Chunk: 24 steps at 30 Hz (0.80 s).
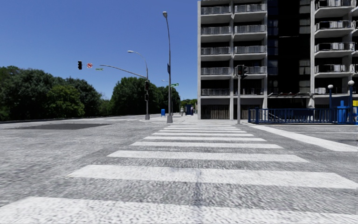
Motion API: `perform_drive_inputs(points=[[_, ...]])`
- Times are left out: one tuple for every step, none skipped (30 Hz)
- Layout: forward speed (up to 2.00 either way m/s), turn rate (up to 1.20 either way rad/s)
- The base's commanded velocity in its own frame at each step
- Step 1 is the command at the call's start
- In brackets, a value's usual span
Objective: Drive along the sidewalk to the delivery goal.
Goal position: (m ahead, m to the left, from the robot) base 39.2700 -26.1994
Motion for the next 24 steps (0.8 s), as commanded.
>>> perform_drive_inputs(points=[[2.00, -0.42], [2.00, -0.42], [2.00, -0.42], [2.00, -0.42], [2.00, -0.42], [2.00, -0.42], [2.00, -0.42], [2.00, -0.42], [2.00, -0.42], [2.00, -0.42], [2.00, -0.42], [2.00, -0.42], [2.00, -0.40], [2.00, 0.00], [2.00, 0.00], [2.00, 0.00], [2.00, 0.00], [2.00, 0.00], [2.00, 0.00], [2.00, 0.00], [2.00, 0.00], [2.00, 0.00], [2.00, 0.00], [2.00, 0.00]])
